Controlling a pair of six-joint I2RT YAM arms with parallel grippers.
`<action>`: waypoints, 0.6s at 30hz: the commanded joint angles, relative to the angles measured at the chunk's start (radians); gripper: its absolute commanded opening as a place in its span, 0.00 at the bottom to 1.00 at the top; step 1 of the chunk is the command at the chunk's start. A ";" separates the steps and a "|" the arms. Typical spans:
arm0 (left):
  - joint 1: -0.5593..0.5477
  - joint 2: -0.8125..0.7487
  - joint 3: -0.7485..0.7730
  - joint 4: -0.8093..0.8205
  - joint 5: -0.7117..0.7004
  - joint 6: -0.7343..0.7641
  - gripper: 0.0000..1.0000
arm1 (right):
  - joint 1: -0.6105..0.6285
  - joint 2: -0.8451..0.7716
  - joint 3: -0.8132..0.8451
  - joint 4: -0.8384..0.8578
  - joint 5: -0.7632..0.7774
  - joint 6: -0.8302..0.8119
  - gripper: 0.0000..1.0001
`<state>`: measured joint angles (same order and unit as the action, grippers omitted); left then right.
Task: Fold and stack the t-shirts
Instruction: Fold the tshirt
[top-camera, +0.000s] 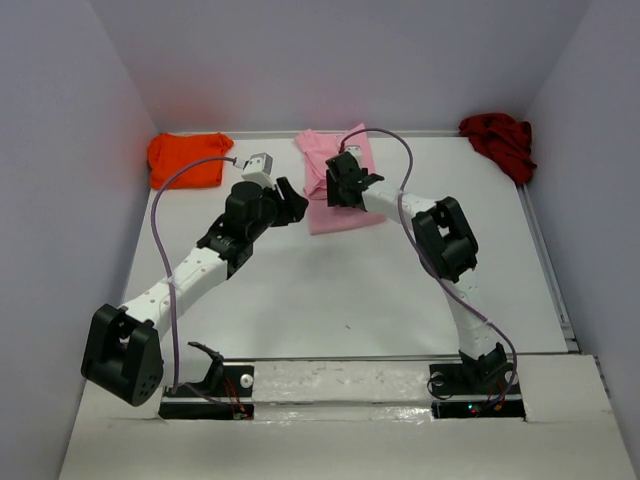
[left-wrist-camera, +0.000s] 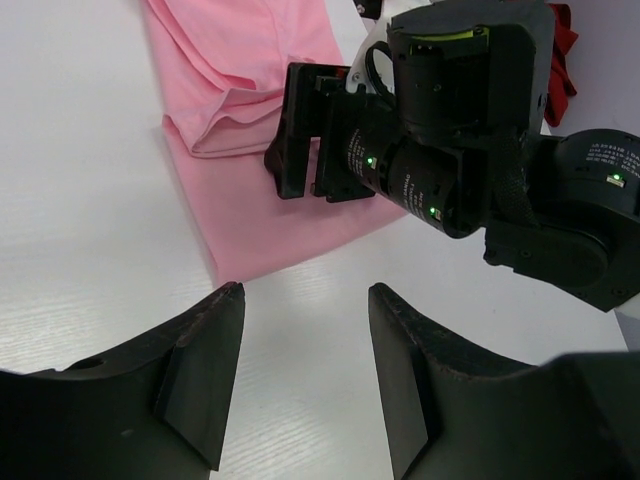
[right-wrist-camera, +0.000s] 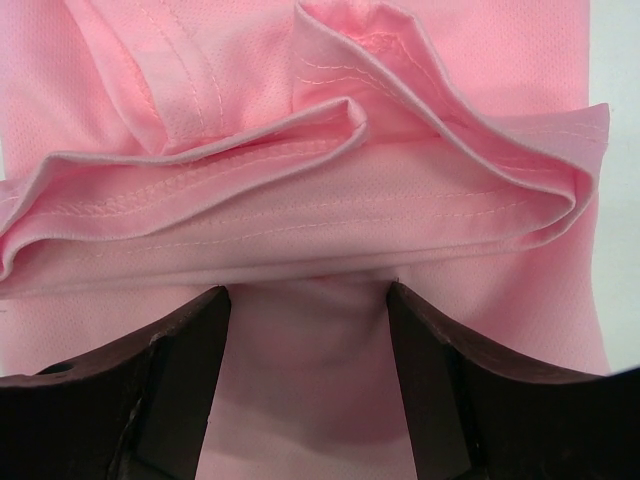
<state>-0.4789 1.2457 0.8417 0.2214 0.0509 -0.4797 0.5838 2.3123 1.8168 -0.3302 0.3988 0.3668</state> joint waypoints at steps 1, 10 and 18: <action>-0.013 -0.003 -0.016 0.062 0.027 -0.013 0.62 | 0.005 0.024 0.078 -0.024 0.020 -0.017 0.70; -0.027 0.267 -0.049 0.257 0.073 -0.174 0.60 | 0.005 -0.066 -0.069 -0.023 -0.005 0.040 0.70; -0.027 0.388 0.011 0.265 0.070 -0.162 0.59 | 0.039 -0.188 -0.344 0.086 -0.055 0.126 0.68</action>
<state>-0.5041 1.6310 0.8055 0.4038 0.1200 -0.6357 0.5877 2.1719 1.5761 -0.2626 0.3798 0.4316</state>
